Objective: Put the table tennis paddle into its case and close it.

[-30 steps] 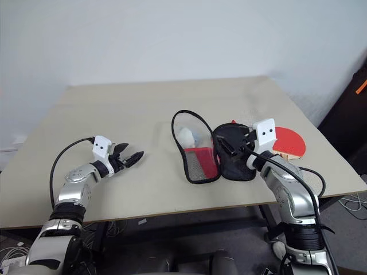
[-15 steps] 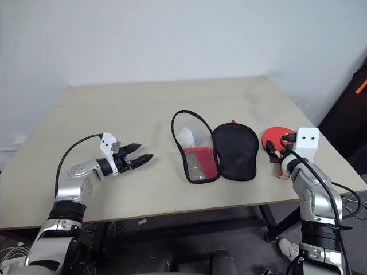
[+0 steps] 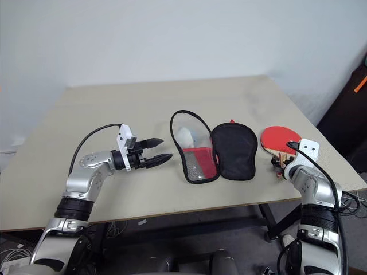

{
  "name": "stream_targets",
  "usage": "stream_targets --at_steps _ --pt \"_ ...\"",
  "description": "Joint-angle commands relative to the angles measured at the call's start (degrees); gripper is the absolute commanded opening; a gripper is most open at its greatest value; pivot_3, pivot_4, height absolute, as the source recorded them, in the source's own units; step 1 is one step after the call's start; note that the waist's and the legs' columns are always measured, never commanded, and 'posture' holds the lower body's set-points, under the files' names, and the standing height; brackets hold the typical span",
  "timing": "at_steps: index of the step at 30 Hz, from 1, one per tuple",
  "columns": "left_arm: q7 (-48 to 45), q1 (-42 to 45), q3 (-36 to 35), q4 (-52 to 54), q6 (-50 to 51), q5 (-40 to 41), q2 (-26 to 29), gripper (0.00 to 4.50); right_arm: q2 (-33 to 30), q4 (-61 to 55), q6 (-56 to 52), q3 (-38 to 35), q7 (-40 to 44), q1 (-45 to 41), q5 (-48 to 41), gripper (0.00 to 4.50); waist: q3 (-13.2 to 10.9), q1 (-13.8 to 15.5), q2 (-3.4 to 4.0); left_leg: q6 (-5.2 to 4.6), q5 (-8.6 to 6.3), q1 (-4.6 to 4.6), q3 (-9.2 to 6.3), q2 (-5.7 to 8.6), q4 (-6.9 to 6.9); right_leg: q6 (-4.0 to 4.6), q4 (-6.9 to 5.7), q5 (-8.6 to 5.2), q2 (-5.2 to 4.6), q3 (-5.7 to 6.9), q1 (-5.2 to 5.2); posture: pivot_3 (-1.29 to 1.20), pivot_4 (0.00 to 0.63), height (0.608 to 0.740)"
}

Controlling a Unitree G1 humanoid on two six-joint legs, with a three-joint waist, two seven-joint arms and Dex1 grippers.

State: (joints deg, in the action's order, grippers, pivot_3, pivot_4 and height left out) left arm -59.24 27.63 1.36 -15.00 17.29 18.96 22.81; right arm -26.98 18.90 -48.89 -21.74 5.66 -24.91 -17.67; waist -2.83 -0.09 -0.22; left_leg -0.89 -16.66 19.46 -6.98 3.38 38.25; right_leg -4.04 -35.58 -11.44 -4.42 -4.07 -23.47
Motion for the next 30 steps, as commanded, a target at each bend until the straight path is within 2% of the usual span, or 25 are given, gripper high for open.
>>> stream_targets --at_steps 1,2,5,13,23,30 --pt "0.26 1.31 0.14 1.03 -1.21 0.14 -0.32 4.16 -1.89 3.49 0.57 1.13 0.47 -2.78 1.8 4.48 0.0 -0.01 -0.01 0.0 0.0 0.0 0.0 0.0 0.02 0.0 0.0 0.0 0.0 0.0 0.02 0.0 0.0 0.74" --pt "0.26 1.31 0.15 1.03 -1.17 0.23 -0.4 4.16 -2.06 4.63 0.91 1.24 0.28 -3.23 2.1 4.48 0.01 0.0 -0.01 0.0 0.0 -0.01 0.01 0.0 0.04 0.0 0.0 0.0 0.0 0.0 0.04 0.0 0.0 0.74" --pt "0.54 1.1 0.01 0.87 -1.4 0.26 -0.59 4.16 -2.75 7.43 2.37 2.49 0.0 -4.16 3.87 3.86 0.01 -0.01 -0.02 0.0 0.0 -0.02 0.01 0.0 0.05 0.0 0.0 0.0 0.01 -0.01 0.06 0.0 0.0 0.74" --pt "0.55 1.03 -0.09 -0.53 -2.42 -0.02 -0.46 4.16 -2.96 7.88 3.11 3.3 -0.33 -4.53 4.32 1.16 0.11 0.11 -0.19 -0.02 -0.01 -0.04 -0.06 0.08 0.27 0.0 0.03 0.02 -0.02 0.0 0.28 0.0 0.0 0.74" --pt "0.41 1.86 -0.17 -3.74 -4.18 -0.51 -0.14 4.16 0.21 -5.62 -0.28 1.61 -4.01 -8.64 2.22 1.11 0.05 -0.54 0.15 -0.02 -0.01 0.07 0.02 0.04 0.13 0.02 -0.01 0.08 0.0 -0.1 -0.06 0.0 0.0 0.74" --pt "0.98 2.64 -0.04 -5.53 -5.55 -0.89 -0.57 4.16 10.7 -10.25 -5.55 2.23 -11.33 -16.69 1.57 1.11 0.08 -1.9 0.21 -0.01 0.0 0.05 -0.04 -0.03 -0.06 0.23 -0.03 0.2 0.09 -0.13 -0.17 0.0 0.0 0.74"
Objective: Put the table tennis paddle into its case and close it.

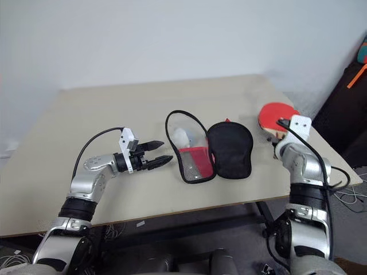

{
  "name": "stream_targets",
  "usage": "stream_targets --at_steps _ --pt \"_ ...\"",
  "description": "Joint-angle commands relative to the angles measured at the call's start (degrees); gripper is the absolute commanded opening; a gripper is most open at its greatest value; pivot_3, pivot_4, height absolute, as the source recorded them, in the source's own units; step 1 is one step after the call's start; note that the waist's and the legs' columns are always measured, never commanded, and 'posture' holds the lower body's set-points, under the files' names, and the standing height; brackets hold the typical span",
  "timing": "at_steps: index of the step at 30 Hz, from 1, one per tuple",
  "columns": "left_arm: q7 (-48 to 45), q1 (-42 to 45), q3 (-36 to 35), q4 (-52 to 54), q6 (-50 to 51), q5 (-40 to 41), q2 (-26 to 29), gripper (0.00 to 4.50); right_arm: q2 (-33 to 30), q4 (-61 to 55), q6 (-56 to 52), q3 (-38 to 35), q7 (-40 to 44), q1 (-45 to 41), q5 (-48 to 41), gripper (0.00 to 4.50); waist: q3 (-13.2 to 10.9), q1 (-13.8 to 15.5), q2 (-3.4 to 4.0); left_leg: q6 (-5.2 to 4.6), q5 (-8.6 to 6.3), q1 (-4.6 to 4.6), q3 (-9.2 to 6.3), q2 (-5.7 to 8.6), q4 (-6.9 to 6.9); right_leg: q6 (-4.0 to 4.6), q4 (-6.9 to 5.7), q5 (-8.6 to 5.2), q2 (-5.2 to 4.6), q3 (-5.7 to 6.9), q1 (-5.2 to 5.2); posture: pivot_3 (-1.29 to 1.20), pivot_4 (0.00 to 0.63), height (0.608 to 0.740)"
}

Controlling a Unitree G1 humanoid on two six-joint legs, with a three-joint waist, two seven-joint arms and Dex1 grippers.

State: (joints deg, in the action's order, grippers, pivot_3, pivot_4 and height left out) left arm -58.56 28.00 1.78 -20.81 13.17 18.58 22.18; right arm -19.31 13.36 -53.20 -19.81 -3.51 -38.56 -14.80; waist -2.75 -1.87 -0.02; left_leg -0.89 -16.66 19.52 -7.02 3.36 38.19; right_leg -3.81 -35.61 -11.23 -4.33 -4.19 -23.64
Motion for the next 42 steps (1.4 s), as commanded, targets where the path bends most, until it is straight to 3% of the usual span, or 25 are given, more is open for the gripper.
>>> stream_targets --at_steps 1,6,11,22,40,42 --pt "0.38 2.59 -0.45 -0.11 -1.64 -0.57 0.03 4.16 5.46 -5.81 -2.0 1.73 -2.73 -3.16 -1.11 1.11 0.0 -0.23 0.0 0.0 0.0 0.0 -0.02 -0.01 -0.01 0.01 0.0 0.01 0.01 0.0 0.0 0.0 0.0 0.74" --pt "0.5 3.24 -0.39 -0.98 -2.27 -0.71 -0.23 4.16 13.18 -7.83 -3.17 6.5 -4.48 -1.39 0.63 1.11 0.0 -0.5 0.02 0.02 0.01 0.01 -0.08 0.01 -0.02 0.04 -0.03 0.03 0.01 0.01 -0.02 0.0 0.0 0.74" --pt "0.41 3.15 -0.41 -0.94 -2.49 -0.78 -0.35 4.16 16.46 -8.98 -3.33 9.17 -5.31 2.7 1.76 1.11 0.0 -0.42 0.02 0.02 0.01 0.04 -0.11 0.1 -0.03 0.05 -0.03 0.03 -0.06 0.01 -0.04 0.0 0.0 0.74" --pt "-0.61 4.0 -0.23 -1.96 -2.54 -1.13 -0.1 4.16 16.13 -15.24 -5.38 11.63 -4.86 9.46 4.37 1.11 0.0 -1.02 0.05 0.03 0.01 0.03 -0.11 0.07 -0.12 0.04 -0.05 0.02 -0.02 0.01 -0.11 0.0 0.0 0.74" --pt "-0.7 4.71 -0.2 -2.93 -2.78 -1.76 -1.12 4.16 18.06 -14.22 -5.67 15.04 -3.36 11.4 6.47 1.11 0.01 -1.05 0.03 0.04 0.01 0.02 -0.12 0.04 -0.13 0.04 -0.05 0.03 0.01 0.01 -0.11 0.0 0.0 0.74" --pt "-0.63 4.51 -0.24 -2.7 -2.7 -1.7 -1.15 4.16 17.37 -13.49 -5.58 15.08 -2.64 11.19 6.55 1.86 0.01 -1.05 0.03 0.04 0.01 0.02 -0.12 0.04 -0.13 0.04 -0.05 0.03 0.01 0.01 -0.11 0.0 0.0 0.74"
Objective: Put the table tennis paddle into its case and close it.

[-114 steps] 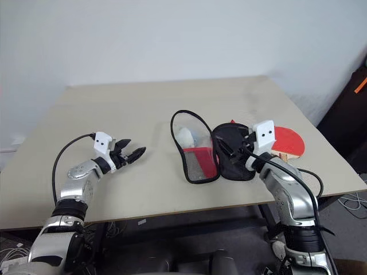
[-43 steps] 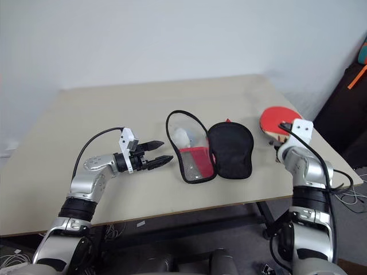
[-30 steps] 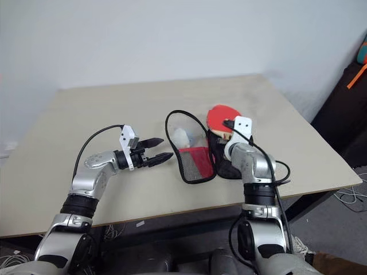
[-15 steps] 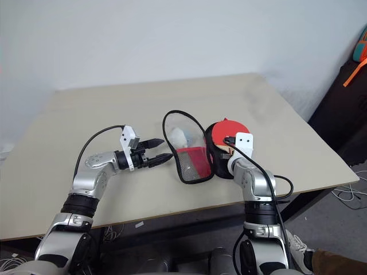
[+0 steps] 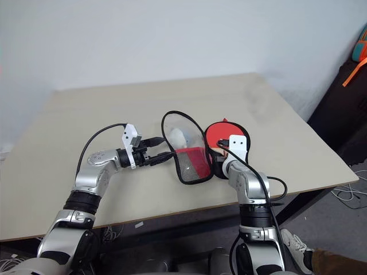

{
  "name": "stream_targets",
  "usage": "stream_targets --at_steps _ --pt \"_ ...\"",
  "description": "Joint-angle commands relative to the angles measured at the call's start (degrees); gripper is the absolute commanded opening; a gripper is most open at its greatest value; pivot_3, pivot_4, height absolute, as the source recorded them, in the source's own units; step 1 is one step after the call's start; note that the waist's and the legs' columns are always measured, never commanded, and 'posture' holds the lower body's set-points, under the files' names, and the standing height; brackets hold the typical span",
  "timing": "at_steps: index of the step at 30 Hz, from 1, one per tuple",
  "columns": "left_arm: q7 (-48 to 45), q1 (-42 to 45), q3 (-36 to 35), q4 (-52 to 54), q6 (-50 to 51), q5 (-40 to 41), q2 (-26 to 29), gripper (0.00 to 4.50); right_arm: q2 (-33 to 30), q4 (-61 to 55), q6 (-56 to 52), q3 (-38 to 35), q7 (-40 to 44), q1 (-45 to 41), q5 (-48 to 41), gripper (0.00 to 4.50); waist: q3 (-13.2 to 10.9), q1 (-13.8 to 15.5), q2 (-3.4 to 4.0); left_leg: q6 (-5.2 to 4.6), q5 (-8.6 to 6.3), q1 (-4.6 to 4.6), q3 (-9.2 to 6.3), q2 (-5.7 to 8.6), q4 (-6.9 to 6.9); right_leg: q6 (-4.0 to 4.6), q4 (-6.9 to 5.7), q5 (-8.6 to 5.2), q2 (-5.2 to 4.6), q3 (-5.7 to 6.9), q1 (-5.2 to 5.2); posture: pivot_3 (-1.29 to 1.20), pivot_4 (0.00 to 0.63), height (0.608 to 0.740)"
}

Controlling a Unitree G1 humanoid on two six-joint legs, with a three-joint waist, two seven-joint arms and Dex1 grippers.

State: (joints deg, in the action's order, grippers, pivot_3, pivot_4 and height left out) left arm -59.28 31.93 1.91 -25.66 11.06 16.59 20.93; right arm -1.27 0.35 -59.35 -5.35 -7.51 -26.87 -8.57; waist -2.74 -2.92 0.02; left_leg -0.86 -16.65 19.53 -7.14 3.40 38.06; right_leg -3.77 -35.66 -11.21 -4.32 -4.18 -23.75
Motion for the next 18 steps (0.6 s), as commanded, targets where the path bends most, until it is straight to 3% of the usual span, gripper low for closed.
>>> stream_targets --at_steps 1,7,9,13,18 --pt "0.11 0.49 -0.37 2.23 -0.6 0.3 0.09 4.16 -0.91 -0.31 0.89 0.49 1.54 -0.59 0.4 2.08 0.0 0.0 0.0 0.0 0.0 0.0 0.0 0.0 0.0 0.0 0.0 0.0 0.0 0.0 0.0 0.0 0.0 0.74" --pt "-0.07 0.16 -0.61 2.93 -0.31 1.09 -0.45 4.16 -3.04 -2.41 8.68 -0.52 4.42 0.14 0.27 4.05 0.0 0.03 0.0 0.0 0.0 0.0 0.01 0.01 0.02 0.0 0.01 0.0 -0.01 0.0 0.02 0.0 0.0 0.74" --pt "0.33 1.18 -1.55 3.22 1.69 2.79 -1.41 4.16 -3.16 -6.19 15.13 -3.27 6.9 0.08 -2.38 4.05 0.0 0.05 0.0 0.0 0.0 0.0 0.01 0.02 0.03 -0.01 0.02 0.0 -0.01 0.0 0.04 0.0 0.0 0.74" --pt "0.07 3.65 -2.09 2.27 4.34 4.26 -2.53 4.16 0.81 -14.88 26.55 -16.45 10.93 -2.55 -17.6 4.05 -0.01 0.02 0.0 0.0 0.0 0.01 -0.04 0.01 0.03 -0.04 0.02 -0.02 -0.01 0.02 0.04 0.0 0.0 0.74" --pt "-0.34 5.11 -0.46 0.91 5.07 3.27 -4.36 4.16 -3.02 -15.01 29.57 -17.64 12.82 -3.25 -19.41 4.05 0.0 0.02 -0.02 -0.01 -0.01 -0.12 -0.04 0.0 0.02 -0.05 0.05 -0.02 0.0 0.05 0.21 0.0 0.0 0.74"
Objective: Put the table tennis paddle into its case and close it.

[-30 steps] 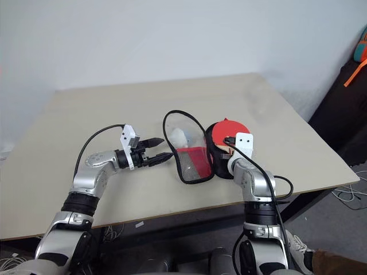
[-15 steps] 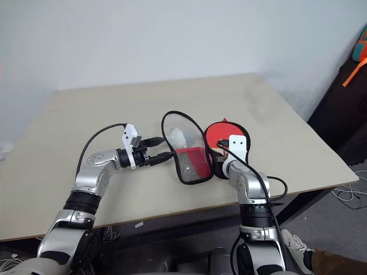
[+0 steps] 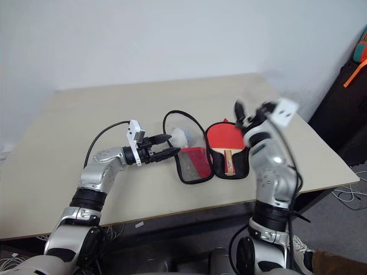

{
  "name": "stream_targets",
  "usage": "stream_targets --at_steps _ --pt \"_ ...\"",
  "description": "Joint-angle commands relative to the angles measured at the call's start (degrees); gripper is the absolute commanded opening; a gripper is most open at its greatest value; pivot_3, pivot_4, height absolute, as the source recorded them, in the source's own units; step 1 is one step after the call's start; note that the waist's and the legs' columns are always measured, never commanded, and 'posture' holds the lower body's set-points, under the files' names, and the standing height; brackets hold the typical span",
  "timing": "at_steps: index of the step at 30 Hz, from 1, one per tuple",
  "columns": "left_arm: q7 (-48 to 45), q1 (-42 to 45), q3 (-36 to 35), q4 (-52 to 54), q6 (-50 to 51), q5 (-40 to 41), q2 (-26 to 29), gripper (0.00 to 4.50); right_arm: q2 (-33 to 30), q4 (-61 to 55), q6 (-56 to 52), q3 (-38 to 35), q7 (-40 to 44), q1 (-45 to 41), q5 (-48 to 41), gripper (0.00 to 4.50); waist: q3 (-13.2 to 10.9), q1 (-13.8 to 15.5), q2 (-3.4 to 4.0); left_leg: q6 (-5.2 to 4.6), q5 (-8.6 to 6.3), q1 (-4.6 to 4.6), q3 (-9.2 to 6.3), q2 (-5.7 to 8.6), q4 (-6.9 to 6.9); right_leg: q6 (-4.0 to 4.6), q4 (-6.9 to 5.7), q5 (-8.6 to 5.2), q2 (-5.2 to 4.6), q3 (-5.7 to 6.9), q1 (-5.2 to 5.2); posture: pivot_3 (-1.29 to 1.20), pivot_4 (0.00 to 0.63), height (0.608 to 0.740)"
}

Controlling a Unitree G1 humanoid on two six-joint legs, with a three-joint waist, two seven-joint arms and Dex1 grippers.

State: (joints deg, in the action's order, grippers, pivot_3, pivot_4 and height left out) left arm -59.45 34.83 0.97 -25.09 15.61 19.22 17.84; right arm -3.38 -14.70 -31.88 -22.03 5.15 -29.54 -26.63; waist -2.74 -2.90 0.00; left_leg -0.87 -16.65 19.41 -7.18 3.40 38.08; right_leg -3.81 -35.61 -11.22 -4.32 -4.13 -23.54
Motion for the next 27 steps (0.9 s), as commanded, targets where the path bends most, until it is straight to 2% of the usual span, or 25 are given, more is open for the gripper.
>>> stream_targets --at_steps 1,8,11,21,25,27 --pt "0.55 3.26 0.87 -0.44 0.73 0.21 -2.2 4.16 -1.16 0.73 2.78 -1.49 -0.92 -0.71 -1.12 4.05 0.0 0.02 0.0 0.0 0.0 0.0 0.01 0.0 0.0 0.0 0.0 0.0 0.0 -0.01 -0.01 0.0 0.0 0.74" --pt "0.7 7.27 1.39 -2.19 3.78 1.42 -7.23 4.16 -1.25 2.33 4.84 -0.86 -3.91 0.96 0.27 4.05 0.0 0.0 0.01 0.0 0.0 0.06 0.03 0.01 0.02 0.01 0.0 0.01 0.0 -0.03 -0.05 0.0 0.0 0.74" --pt "-0.19 7.76 0.82 -0.67 6.07 2.12 -6.83 4.16 -1.11 2.06 5.23 0.24 -4.34 1.8 0.51 4.05 0.0 -0.02 0.02 0.0 0.0 0.06 0.06 0.0 0.01 0.01 0.0 0.01 0.02 -0.07 -0.07 0.0 0.0 0.74" --pt "-4.28 4.26 -0.03 1.92 8.86 1.51 5.62 4.16 -0.72 2.73 6.52 5.22 -4.08 3.81 3.04 4.05 -0.01 -0.03 0.04 0.0 0.0 0.05 0.15 -0.09 0.0 0.03 -0.03 0.01 0.18 -0.28 -0.16 0.0 0.0 0.74" --pt "-7.66 4.47 3.26 -1.51 11.17 -2.17 12.2 4.16 -0.03 3.74 7.18 6.48 -4.24 4.19 3.22 4.05 -0.01 -0.03 0.04 0.0 0.0 0.04 0.13 -0.08 0.01 0.03 -0.04 0.01 0.18 -0.26 -0.16 0.0 0.0 0.74" --pt "-8.33 4.38 5.82 -3.48 9.08 -4.85 13.07 4.16 -0.02 4.08 7.61 6.8 -4.15 4.15 3.36 4.05 -0.02 0.03 0.05 0.0 0.0 0.04 0.13 -0.08 -0.02 0.03 -0.04 0.01 0.19 -0.26 -0.16 0.0 0.0 0.74"
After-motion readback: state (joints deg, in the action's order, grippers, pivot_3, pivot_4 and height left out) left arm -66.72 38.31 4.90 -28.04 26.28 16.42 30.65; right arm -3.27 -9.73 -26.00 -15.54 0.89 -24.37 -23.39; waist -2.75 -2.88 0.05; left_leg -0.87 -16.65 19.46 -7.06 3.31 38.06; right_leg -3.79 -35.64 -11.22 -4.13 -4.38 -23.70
